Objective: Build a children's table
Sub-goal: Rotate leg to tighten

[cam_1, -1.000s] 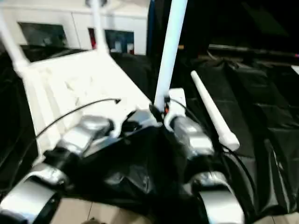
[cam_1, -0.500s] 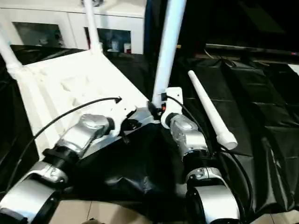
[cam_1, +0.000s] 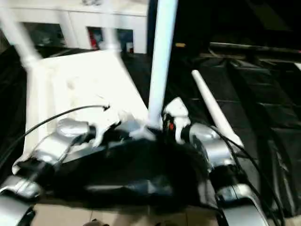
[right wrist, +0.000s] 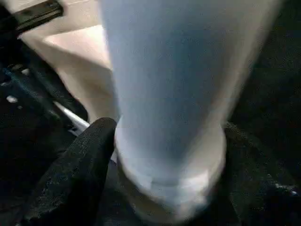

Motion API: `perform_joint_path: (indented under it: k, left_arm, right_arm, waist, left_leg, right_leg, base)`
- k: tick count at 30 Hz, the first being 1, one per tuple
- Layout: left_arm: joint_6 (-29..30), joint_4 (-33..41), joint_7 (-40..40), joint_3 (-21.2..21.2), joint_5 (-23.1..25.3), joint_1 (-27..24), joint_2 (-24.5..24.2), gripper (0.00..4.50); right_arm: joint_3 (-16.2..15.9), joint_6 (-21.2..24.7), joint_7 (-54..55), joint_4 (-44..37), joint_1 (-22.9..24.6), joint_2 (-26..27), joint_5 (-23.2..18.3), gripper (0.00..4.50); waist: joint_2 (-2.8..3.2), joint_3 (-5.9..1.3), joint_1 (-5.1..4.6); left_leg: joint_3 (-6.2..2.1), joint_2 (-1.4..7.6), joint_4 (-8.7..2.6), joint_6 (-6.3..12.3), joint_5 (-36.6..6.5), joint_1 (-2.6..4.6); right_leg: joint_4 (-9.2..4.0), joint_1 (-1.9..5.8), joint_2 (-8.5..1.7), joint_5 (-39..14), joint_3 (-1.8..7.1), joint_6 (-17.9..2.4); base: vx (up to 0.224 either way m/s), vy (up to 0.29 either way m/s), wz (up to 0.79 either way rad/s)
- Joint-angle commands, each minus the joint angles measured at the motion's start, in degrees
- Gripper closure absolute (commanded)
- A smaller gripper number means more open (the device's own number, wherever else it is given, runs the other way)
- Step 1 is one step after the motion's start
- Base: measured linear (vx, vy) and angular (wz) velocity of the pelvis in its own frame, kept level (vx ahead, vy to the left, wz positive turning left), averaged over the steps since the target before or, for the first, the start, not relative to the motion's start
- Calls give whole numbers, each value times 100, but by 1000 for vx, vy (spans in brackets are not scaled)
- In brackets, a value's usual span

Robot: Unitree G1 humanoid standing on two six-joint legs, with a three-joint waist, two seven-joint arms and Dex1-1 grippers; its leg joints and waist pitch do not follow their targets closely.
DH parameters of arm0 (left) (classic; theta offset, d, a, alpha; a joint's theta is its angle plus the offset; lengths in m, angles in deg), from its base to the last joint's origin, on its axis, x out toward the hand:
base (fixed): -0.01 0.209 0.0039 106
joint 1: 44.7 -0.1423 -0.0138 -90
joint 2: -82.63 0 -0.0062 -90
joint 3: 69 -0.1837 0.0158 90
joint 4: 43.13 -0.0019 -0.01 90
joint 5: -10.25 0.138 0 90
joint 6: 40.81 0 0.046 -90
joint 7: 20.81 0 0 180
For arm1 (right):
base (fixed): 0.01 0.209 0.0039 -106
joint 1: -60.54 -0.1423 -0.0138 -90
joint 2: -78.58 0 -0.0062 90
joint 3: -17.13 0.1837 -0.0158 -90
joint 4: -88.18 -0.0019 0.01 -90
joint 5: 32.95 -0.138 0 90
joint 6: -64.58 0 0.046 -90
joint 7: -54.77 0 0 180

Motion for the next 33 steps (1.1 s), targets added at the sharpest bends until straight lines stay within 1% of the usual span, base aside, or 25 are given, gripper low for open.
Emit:
perform_joint_path:
  k: [1,2,3,5,9,11,12,13,15,16,17,19,24,27,28,29,30,31,32,33]
  left_arm:
    - [-249,348,481,-129,-290,-59,-32,450]
    - [-259,373,544,-135,-288,-90,-90,450]
    - [-260,385,569,-133,-286,-104,-115,450]
    - [-275,428,662,-123,-304,-147,-189,450]
    - [-295,431,736,-104,-297,-171,-242,450]
    - [-304,443,743,-97,-295,-180,-268,450]
    - [-302,447,746,-97,-299,-182,-270,450]
    - [-301,449,750,-96,-307,-188,-272,450]
    - [-306,445,754,-93,-300,-193,-270,450]
    - [-307,441,753,-92,-296,-194,-268,450]
    - [-302,432,752,-89,-292,-196,-261,450]
    - [-290,419,749,-89,-294,-198,-250,450]
    - [-249,347,690,-90,-298,-165,-191,450]
    - [-194,287,562,-67,-272,-124,-121,450]
    - [-186,259,489,-58,-247,-97,-84,450]
    - [-66,208,300,-35,-193,-34,-7,450]
    - [18,174,172,-20,-155,10,45,450]
    - [117,74,-109,31,-90,102,160,450]
    - [263,-65,-479,110,-31,230,326,450]
    - [351,-164,-718,164,4,321,438,450]
  right_arm:
    - [-160,66,-430,-343,61,-200,-72,97]
    - [-197,73,-536,-409,93,-250,-69,97]
    - [-213,76,-586,-440,110,-271,-63,97]
    - [-243,123,-681,-521,148,-304,-97,97]
    - [-305,113,-764,-559,178,-308,-110,97]
    - [-287,169,-776,-601,193,-266,-151,97]
    - [-284,179,-783,-608,195,-263,-160,97]
    - [-285,200,-803,-618,205,-251,-172,133]
    - [-293,216,-826,-629,218,-242,-171,133]
    - [-297,224,-840,-633,225,-237,-175,151]
    - [-300,234,-846,-630,241,-220,-179,151]
    - [-289,261,-833,-615,267,-188,-206,167]
    - [-242,228,-580,-519,340,-47,-205,173]
    - [-118,220,-175,-358,345,156,-194,173]
    - [-60,212,-3,-287,336,240,-187,173]
    - [45,255,354,-143,295,389,-158,173]
    - [119,290,593,-50,266,489,-130,173]
    - [223,310,927,88,222,639,-110,173]
    - [346,354,1345,274,157,824,-94,173]
    - [421,381,1600,392,112,934,-92,173]
  waist:
    - [14,-400,19]
    - [17,-395,44]
    - [22,-391,49]
    - [-4,-391,45]
    - [4,-391,52]
    - [-16,-395,53]
    - [-10,-394,55]
    - [-9,-391,54]
    - [-9,-394,54]
    - [-11,-394,55]
    - [-10,-395,56]
    - [-14,-399,57]
    - [-9,-395,50]
    - [-7,-374,26]
    - [-5,-372,25]
    - [-15,-372,10]
    - [-9,-363,-5]
    - [-1,-357,-14]
    - [-9,-359,-49]
    - [-22,-357,-57]
  left_leg:
    - [-116,359,-414,342,-1098,22]
    - [-103,351,-412,340,-1101,39]
    - [-105,354,-418,332,-1127,36]
    - [-110,352,-423,296,-1133,25]
    - [-110,340,-416,273,-1118,23]
    - [-111,338,-416,275,-1076,18]
    - [-114,340,-418,278,-1067,19]
    - [-113,345,-420,279,-1061,20]
    - [-112,339,-416,277,-1051,17]
    - [-109,337,-413,278,-1037,14]
    - [-110,337,-415,274,-1029,14]
    - [-110,336,-413,274,-1013,14]
    - [-111,336,-415,262,-1041,19]
    - [-116,328,-429,187,-1208,28]
    - [-123,327,-434,167,-1240,30]
    - [-133,323,-439,139,-1275,22]
    - [-128,327,-444,123,-1302,31]
    - [-124,309,-432,90,-1385,68]
    - [-129,304,-435,40,-1396,65]
    - [-135,297,-434,20,-1401,65]
  right_leg:
    - [-481,306,-542,-1720,340,-1074]
    - [-478,288,-528,-1667,340,-1082]
    - [-476,289,-528,-1666,339,-1092]
    - [-479,302,-541,-1685,340,-1079]
    - [-487,303,-546,-1775,341,-1050]
    - [-483,306,-546,-1781,342,-1015]
    - [-479,306,-546,-1774,341,-1020]
    - [-481,300,-542,-1761,341,-1015]
    - [-483,302,-545,-1775,340,-1011]
    - [-484,303,-546,-1773,341,-1011]
    - [-480,304,-543,-1768,339,-1004]
    - [-476,305,-542,-1750,339,-1002]
    - [-486,299,-546,-1791,338,-997]
    - [-517,282,-547,-2047,341,-948]
    - [-521,288,-554,-2115,338,-934]
    - [-527,302,-557,-2228,332,-887]
    - [-539,283,-552,-2294,338,-870]
    - [-576,252,-553,-2496,334,-830]
    - [-579,252,-551,-2597,330,-808]
    - [-590,252,-551,-2669,318,-779]
  base:
    - [0,0,0]
    - [0,0,0]
    - [0,0,0]
    - [0,0,0]
    - [0,0,0]
    - [0,0,0]
    - [0,0,0]
    - [0,0,0]
    - [0,0,0]
    - [0,0,0]
    - [0,0,0]
    - [0,0,0]
    - [0,0,0]
    - [0,0,0]
    - [0,0,0]
    - [0,0,0]
    - [0,0,0]
    - [0,0,0]
    - [0,0,0]
    - [0,0,0]
